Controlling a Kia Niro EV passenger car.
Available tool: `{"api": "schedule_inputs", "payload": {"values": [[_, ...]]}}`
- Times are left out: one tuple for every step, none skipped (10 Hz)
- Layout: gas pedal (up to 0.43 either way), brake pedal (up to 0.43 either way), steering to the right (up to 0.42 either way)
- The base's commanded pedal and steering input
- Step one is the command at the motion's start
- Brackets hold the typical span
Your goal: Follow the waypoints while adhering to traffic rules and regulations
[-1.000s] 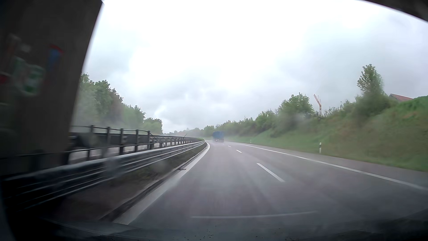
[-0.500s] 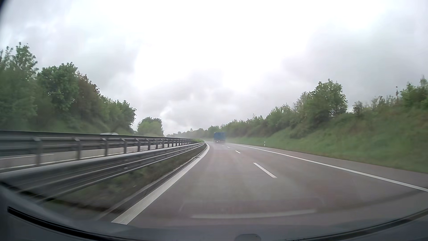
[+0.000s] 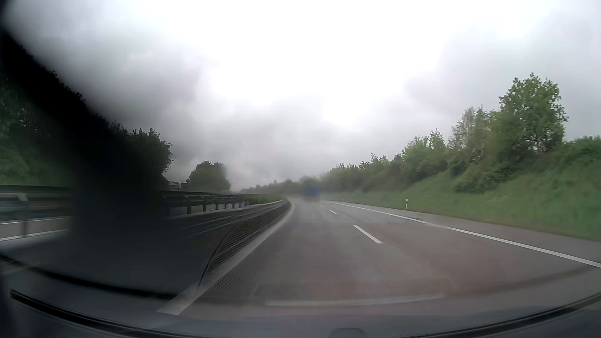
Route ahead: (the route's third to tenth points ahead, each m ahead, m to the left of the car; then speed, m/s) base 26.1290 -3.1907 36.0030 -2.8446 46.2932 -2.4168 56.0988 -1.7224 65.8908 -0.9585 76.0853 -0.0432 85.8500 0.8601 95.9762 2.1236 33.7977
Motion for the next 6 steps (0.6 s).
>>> {"api": "schedule_inputs", "payload": {"values": [[0.370,0.000,-0.010],[0.339,0.000,-0.011],[0.339,0.000,-0.011],[0.339,0.000,-0.011],[0.339,0.000,-0.011],[0.339,0.000,-0.011]]}}
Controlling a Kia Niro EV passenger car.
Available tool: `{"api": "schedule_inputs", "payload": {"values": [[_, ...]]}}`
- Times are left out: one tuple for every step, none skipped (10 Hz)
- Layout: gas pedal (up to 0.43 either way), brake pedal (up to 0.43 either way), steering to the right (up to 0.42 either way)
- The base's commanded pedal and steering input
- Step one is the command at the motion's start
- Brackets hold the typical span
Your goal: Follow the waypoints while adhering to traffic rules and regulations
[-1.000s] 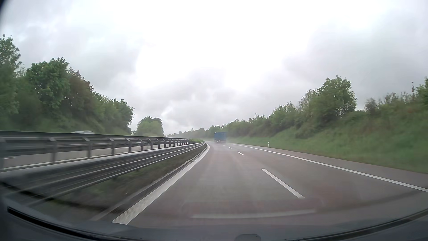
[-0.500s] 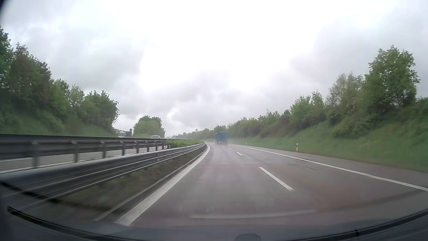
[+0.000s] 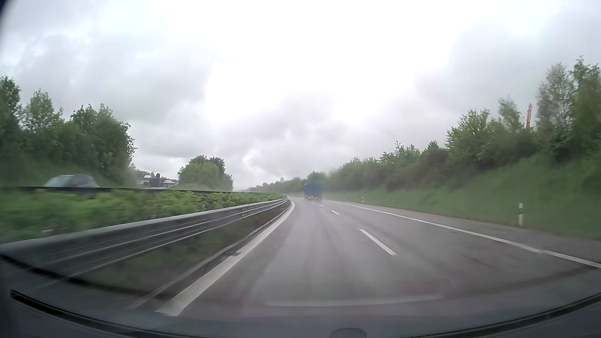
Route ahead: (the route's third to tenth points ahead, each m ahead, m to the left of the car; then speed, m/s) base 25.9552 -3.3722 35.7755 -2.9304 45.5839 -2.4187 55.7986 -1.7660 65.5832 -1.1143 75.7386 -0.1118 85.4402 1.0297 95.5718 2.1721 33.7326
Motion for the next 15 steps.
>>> {"api": "schedule_inputs", "payload": {"values": [[0.339,0.000,-0.011],[0.339,0.000,-0.011],[0.339,0.000,-0.011],[0.339,0.000,-0.011],[0.319,0.000,-0.011],[0.311,0.000,-0.011],[0.311,0.000,-0.011],[0.311,0.000,-0.011],[0.311,0.000,-0.011],[0.311,0.000,-0.010],[0.311,0.000,-0.010],[0.311,0.000,-0.010],[0.311,0.000,-0.010],[0.311,0.000,-0.010],[0.311,0.000,-0.010]]}}
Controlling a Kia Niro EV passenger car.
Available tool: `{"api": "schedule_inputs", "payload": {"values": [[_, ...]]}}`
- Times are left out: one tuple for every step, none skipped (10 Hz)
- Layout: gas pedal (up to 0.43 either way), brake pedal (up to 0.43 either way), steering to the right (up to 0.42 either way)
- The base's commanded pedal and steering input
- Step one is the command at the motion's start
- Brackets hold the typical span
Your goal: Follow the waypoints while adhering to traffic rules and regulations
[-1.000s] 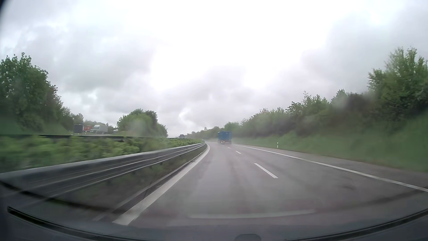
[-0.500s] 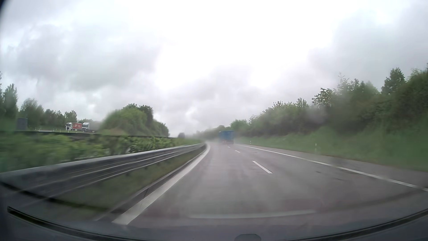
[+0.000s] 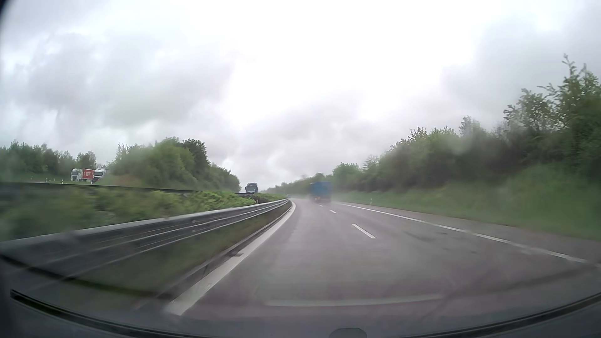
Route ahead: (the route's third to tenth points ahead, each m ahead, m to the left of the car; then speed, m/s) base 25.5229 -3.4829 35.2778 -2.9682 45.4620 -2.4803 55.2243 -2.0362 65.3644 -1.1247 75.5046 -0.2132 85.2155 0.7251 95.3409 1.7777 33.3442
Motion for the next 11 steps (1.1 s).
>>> {"api": "schedule_inputs", "payload": {"values": [[0.311,0.000,-0.010],[0.311,0.000,-0.010],[0.311,0.000,-0.010],[0.311,0.000,-0.010],[0.311,0.000,-0.010],[0.311,0.000,-0.010],[0.311,0.000,-0.010],[0.311,0.000,-0.010],[0.311,0.000,-0.010],[0.311,0.000,-0.010],[0.311,0.000,-0.010]]}}
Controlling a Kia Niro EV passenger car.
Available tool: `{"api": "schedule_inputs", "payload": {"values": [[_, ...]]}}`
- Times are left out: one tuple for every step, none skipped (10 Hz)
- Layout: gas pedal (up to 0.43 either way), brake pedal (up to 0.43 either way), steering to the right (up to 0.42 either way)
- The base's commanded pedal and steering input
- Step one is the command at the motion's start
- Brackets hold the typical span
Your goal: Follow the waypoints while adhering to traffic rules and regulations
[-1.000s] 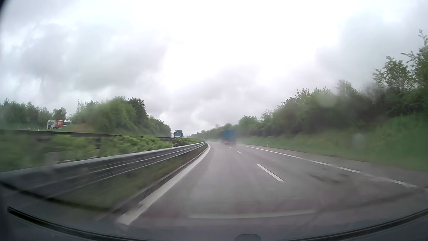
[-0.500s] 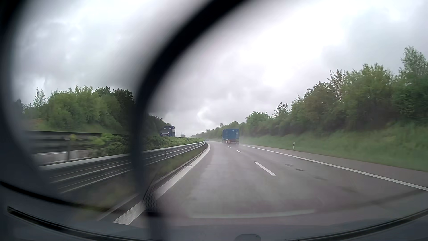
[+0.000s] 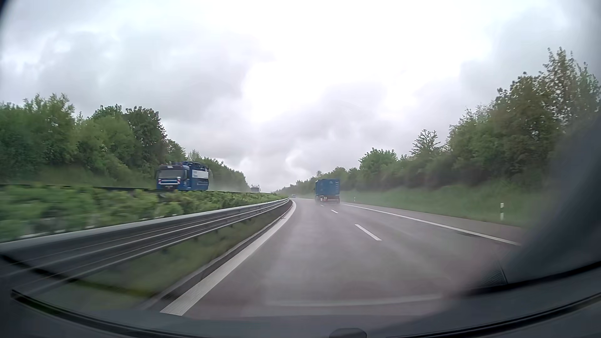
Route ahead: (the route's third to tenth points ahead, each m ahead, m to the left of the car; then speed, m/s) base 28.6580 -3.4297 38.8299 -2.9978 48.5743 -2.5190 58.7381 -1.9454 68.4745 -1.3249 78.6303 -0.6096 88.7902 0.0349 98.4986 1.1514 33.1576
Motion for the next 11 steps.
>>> {"api": "schedule_inputs", "payload": {"values": [[0.311,0.000,-0.010],[0.311,0.000,-0.010],[0.311,0.000,-0.010],[0.311,0.000,-0.009],[0.311,0.000,-0.009],[0.311,0.000,-0.009],[0.311,0.000,-0.009],[0.311,0.000,-0.009],[0.311,0.000,-0.009],[0.311,0.000,-0.008],[0.311,0.000,-0.008]]}}
